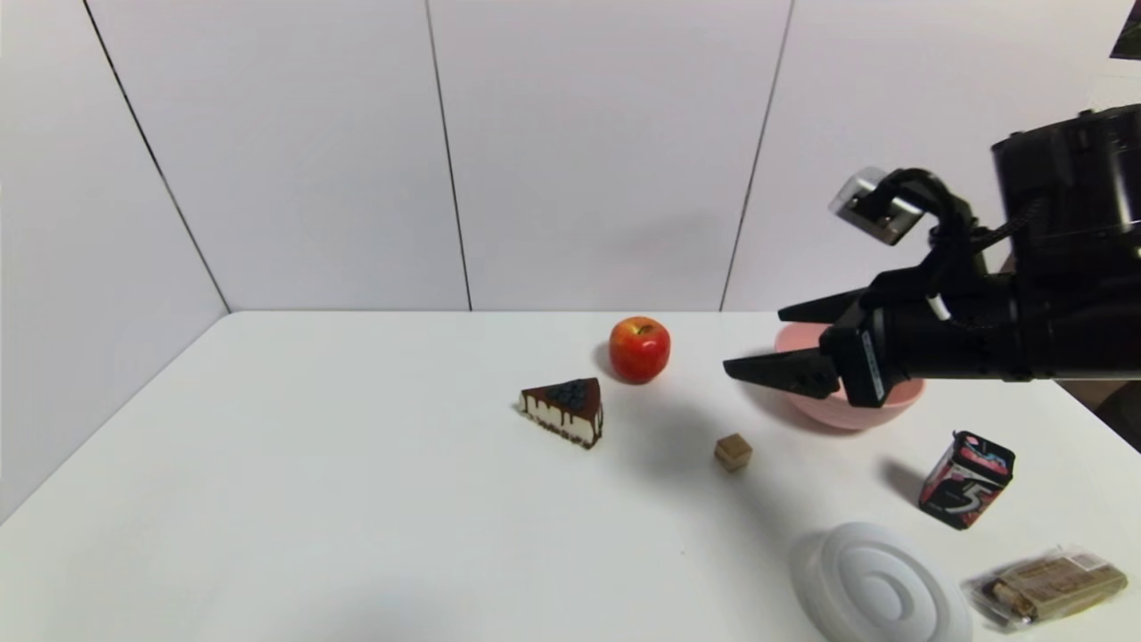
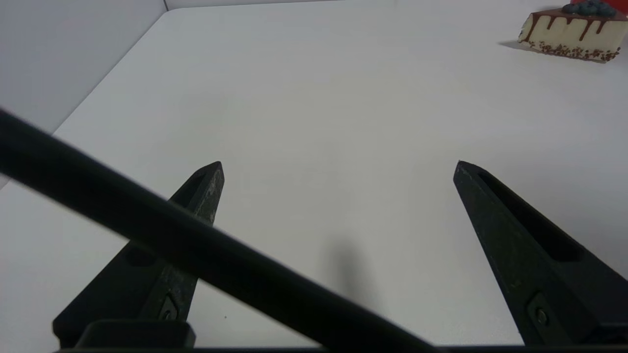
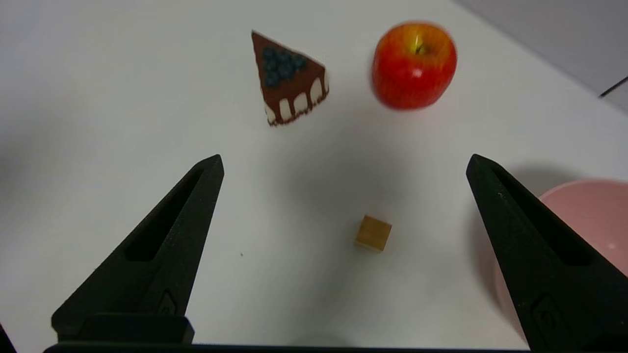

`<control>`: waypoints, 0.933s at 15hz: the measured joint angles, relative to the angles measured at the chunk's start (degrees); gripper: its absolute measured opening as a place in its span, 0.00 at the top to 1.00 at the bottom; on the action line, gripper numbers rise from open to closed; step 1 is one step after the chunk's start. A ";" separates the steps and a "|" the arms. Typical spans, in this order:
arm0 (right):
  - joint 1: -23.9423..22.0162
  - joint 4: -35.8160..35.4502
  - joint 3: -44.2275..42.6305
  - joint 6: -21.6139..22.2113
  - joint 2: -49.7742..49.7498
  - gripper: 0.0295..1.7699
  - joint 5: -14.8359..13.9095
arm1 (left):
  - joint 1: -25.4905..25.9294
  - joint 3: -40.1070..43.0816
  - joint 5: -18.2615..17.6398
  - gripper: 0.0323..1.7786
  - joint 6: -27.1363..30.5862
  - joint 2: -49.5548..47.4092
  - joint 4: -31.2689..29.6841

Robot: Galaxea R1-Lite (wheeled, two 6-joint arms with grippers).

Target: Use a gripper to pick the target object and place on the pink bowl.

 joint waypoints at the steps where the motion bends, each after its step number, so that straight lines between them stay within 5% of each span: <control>1: -0.17 2.28 -1.35 0.06 2.04 0.03 -0.33 | 0.00 0.00 -0.01 0.05 -0.02 0.00 0.00; 7: -0.35 9.36 -7.06 -0.96 13.25 0.03 -2.36 | 0.00 -0.02 0.02 0.05 0.00 0.00 0.00; 12: 0.39 9.59 -8.81 -2.28 19.26 0.03 -13.67 | 0.00 0.00 0.02 0.05 0.04 0.00 0.02; 14: 0.57 9.62 -8.77 -2.18 20.68 0.03 -14.80 | 0.00 0.00 0.00 0.05 -0.02 0.00 0.00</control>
